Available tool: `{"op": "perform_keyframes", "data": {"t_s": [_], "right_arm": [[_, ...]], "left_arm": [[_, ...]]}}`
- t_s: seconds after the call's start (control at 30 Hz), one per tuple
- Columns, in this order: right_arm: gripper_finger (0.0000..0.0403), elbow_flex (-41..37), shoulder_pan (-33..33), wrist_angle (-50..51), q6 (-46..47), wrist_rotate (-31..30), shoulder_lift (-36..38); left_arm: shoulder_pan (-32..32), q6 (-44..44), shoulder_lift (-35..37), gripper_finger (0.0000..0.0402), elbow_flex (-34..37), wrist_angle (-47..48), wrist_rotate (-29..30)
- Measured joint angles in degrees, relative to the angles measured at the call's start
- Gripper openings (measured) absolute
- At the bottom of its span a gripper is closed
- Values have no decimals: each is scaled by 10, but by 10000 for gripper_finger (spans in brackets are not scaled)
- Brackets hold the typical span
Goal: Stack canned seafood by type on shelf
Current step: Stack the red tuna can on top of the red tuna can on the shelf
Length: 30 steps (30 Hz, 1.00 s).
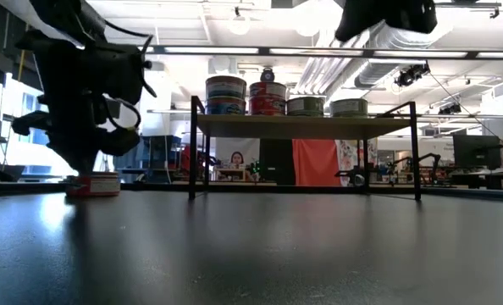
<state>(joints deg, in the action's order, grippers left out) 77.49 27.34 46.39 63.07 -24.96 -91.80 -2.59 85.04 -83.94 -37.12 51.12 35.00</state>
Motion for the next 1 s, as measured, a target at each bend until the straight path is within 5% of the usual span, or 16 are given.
{"op": "perform_keyframes", "data": {"t_s": [0.33,0.67,1.0], "right_arm": [[0,36,13,-4,-3,-69,75],[0,54,-13,14,-66,-138,156],[0,54,-40,45,-79,-141,172]], "left_arm": [[-100,83,-2,0,-1,-94,-15],[-188,49,-80,0,-8,-415,-18],[-204,-105,-243,0,-182,-494,-42]]}}
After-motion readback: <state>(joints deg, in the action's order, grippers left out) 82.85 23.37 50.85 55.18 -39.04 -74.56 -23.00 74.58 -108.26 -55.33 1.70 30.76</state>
